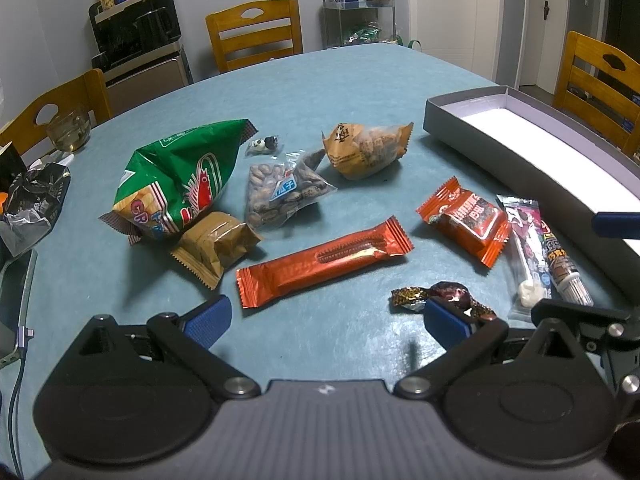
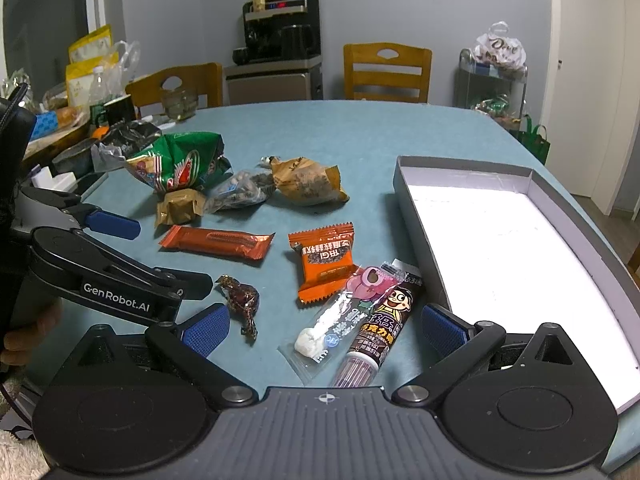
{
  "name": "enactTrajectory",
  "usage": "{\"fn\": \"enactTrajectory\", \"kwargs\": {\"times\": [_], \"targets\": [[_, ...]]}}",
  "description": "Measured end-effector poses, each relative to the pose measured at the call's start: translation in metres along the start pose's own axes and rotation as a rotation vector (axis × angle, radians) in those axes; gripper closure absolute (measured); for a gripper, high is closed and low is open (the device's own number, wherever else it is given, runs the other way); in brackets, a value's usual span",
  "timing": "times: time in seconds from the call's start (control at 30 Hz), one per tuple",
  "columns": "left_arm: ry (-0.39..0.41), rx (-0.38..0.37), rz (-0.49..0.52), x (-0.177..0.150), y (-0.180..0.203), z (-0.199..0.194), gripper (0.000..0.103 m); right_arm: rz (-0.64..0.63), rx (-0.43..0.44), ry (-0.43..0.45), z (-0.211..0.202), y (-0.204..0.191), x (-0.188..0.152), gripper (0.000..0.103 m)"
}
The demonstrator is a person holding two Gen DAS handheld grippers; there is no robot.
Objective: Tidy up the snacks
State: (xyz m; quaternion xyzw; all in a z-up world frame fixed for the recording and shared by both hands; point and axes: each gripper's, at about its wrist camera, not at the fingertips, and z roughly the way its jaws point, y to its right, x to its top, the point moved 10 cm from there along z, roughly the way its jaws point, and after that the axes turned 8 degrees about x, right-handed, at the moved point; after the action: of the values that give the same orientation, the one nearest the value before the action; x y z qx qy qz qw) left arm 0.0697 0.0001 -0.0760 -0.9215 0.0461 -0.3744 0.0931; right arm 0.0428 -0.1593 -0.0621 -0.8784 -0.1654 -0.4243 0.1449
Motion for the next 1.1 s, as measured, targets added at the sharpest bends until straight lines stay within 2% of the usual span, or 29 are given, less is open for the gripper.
{"fn": "enactTrajectory", "kwargs": {"times": [0.47, 0.6, 0.73, 0.9, 1.1], "targets": [[0.017, 0.006, -0.01, -0.002, -0.002, -0.004, 0.0, 0.019, 0.027, 0.008, -0.001, -0.002, -0.006, 0.0], [0.072, 0.004, -0.012, 0.004, -0.002, -0.009, 0.0, 0.037, 0.04, 0.012, -0.005, 0.001, -0.006, 0.0], [0.136, -0.024, 0.034, 0.012, 0.004, -0.019, 0.0, 0.062, 0.084, 0.012, -0.01, 0.001, -0.006, 0.0], [0.134, -0.017, 0.114, 0.012, 0.002, -0.018, 0.0, 0.069, 0.088, 0.02, -0.016, 0.002, -0.006, 0.0], [0.176, -0.11, 0.086, 0.018, -0.009, -0.015, 0.0, 0.088, 0.062, 0.028, -0.018, 0.01, -0.004, 0.009]]}}
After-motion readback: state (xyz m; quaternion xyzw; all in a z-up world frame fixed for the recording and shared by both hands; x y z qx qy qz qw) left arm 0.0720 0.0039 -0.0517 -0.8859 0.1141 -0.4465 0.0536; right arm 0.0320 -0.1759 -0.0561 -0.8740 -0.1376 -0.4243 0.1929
